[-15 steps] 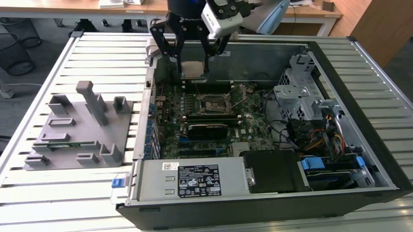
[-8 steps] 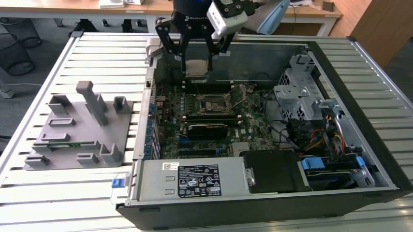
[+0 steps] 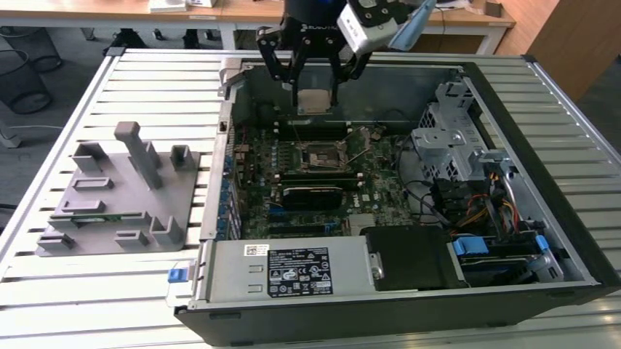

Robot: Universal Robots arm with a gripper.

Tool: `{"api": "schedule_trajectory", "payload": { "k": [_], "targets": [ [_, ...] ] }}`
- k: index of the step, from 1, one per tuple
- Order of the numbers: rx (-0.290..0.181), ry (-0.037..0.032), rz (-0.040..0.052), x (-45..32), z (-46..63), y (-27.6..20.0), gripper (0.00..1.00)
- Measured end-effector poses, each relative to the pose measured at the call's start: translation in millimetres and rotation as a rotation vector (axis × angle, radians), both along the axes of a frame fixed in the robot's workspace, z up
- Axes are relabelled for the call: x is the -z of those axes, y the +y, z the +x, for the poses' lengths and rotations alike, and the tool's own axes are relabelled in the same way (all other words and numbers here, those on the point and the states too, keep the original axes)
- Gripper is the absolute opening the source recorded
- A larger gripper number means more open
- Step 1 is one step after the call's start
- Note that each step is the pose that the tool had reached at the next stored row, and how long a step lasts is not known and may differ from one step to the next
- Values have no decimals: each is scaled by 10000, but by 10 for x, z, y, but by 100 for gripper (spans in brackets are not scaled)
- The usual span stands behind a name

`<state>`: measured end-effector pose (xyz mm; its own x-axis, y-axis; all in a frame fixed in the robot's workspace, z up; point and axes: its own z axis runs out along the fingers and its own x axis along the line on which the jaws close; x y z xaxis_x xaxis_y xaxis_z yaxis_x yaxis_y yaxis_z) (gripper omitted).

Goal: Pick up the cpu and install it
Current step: 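Pick up the cpu and move it towards the insertion slot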

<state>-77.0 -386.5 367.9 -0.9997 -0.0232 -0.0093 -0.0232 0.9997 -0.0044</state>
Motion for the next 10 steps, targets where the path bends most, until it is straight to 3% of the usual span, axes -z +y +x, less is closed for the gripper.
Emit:
{"api": "schedule_trajectory", "payload": {
  "k": [5, 10],
  "targets": [
    [1, 1, -1, 8, 165, 0, 54],
    [0, 1, -1, 8, 248, 0, 54]
  ]
}}
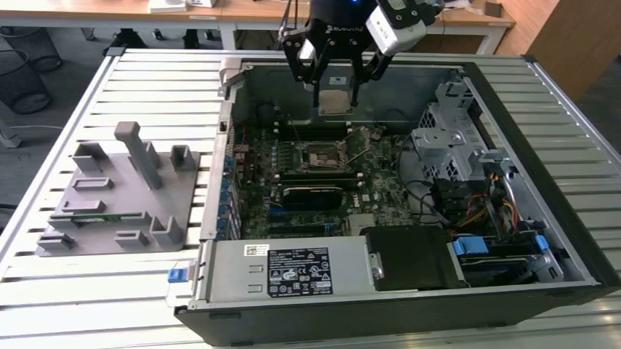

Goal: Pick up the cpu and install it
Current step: 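Pick up the cpu and move it towards the insertion slot, then place the cpu into insertion slot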

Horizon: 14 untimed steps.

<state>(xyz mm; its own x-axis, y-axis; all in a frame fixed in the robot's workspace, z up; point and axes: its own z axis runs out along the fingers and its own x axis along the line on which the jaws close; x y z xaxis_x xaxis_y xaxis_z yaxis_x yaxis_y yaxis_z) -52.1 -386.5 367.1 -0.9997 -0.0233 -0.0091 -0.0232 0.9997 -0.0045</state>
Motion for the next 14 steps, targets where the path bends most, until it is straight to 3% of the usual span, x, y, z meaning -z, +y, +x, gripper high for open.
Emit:
{"api": "schedule_trajectory", "payload": {
  "k": [14],
  "targets": [
    [1, -1, 1, 1, 179, 0, 54]
  ]
}}
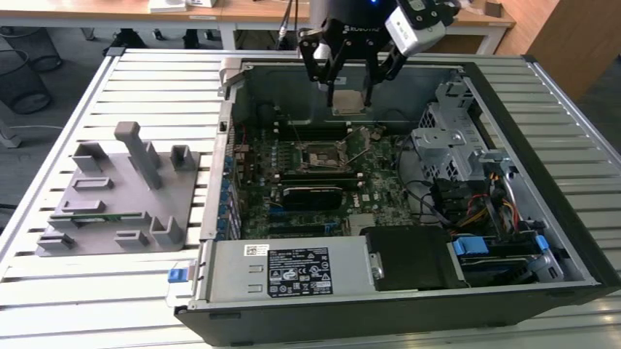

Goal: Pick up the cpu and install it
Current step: 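Place the cpu into insertion slot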

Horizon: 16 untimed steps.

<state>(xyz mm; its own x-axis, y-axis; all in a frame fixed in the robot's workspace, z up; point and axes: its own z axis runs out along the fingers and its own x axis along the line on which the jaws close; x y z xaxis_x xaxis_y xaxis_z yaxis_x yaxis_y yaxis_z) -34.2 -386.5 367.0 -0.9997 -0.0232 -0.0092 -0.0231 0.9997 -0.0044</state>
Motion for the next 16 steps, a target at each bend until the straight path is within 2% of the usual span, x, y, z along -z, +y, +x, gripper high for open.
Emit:
{"api": "schedule_trajectory", "payload": {
  "k": [2, 4, 12, 16],
  "targets": [
    [1, 0, 0, 1, 25, 1, 54],
    [72, 0, -53, 1, 32, 11, 54],
    [957, -2, -118, 11, 33, 27, 54],
    [1661, 1, -123, 14, 33, 27, 54]
  ]
}}
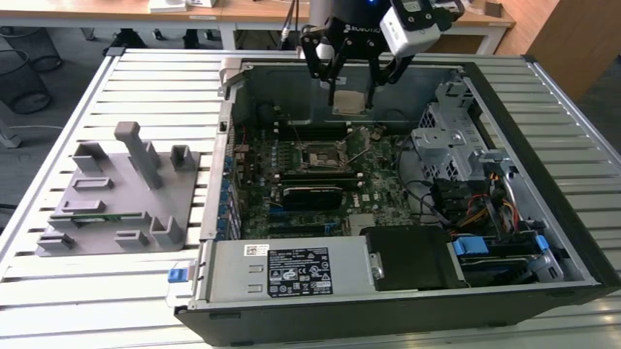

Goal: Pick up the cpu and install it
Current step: 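Place the cpu into insertion slot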

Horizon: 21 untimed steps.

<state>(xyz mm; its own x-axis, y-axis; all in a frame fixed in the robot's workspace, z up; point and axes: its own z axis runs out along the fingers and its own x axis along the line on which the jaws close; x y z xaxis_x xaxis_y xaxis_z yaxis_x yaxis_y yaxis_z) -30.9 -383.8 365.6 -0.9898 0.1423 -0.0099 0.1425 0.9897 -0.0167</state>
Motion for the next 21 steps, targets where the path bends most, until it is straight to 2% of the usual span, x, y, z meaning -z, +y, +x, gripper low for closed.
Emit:
{"api": "schedule_trajectory", "payload": {
  "k": [21],
  "targets": [
    [3814, 0, 0, 48, 0, 0, 54]
  ]
}}
